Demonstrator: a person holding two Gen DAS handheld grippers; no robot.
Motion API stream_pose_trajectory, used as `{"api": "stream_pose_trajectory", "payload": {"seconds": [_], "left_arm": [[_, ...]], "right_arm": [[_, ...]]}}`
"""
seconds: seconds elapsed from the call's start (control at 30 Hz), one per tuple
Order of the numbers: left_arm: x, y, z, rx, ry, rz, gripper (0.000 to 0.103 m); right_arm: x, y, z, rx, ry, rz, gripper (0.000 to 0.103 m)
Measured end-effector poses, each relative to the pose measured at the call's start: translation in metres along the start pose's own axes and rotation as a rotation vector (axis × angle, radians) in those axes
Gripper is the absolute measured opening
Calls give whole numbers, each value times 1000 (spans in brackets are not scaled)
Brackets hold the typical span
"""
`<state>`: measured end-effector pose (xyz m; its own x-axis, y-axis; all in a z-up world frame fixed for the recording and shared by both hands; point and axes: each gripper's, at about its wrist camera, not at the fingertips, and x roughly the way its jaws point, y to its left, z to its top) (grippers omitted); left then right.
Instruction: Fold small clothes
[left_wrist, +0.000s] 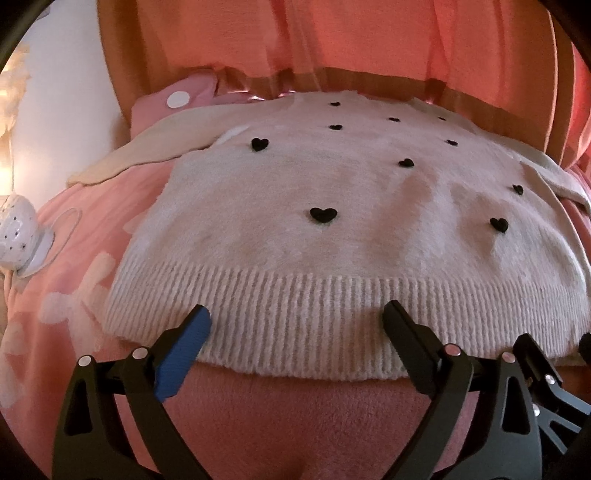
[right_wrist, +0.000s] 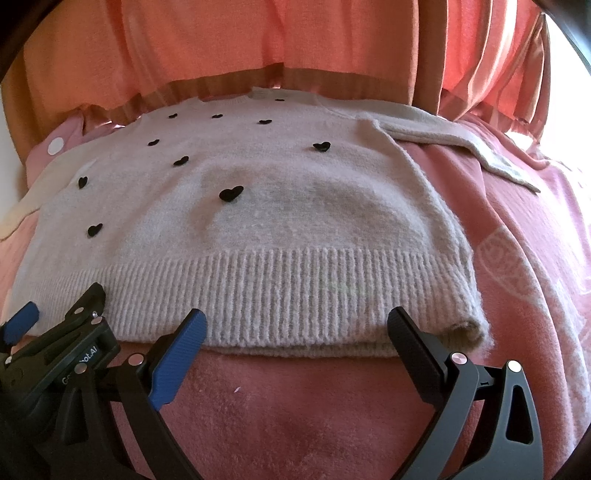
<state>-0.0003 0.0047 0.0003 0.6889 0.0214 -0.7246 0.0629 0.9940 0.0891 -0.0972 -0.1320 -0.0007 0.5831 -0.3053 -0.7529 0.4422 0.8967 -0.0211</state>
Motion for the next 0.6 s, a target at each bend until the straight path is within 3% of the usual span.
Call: {"api": "stream_pose_trajectory", "payload": {"seconds": [0.6], "left_arm": [[2, 1, 2, -9, 4, -39, 92]], "right_arm": [[-4, -1, 4, -1, -11, 13, 97]]}}
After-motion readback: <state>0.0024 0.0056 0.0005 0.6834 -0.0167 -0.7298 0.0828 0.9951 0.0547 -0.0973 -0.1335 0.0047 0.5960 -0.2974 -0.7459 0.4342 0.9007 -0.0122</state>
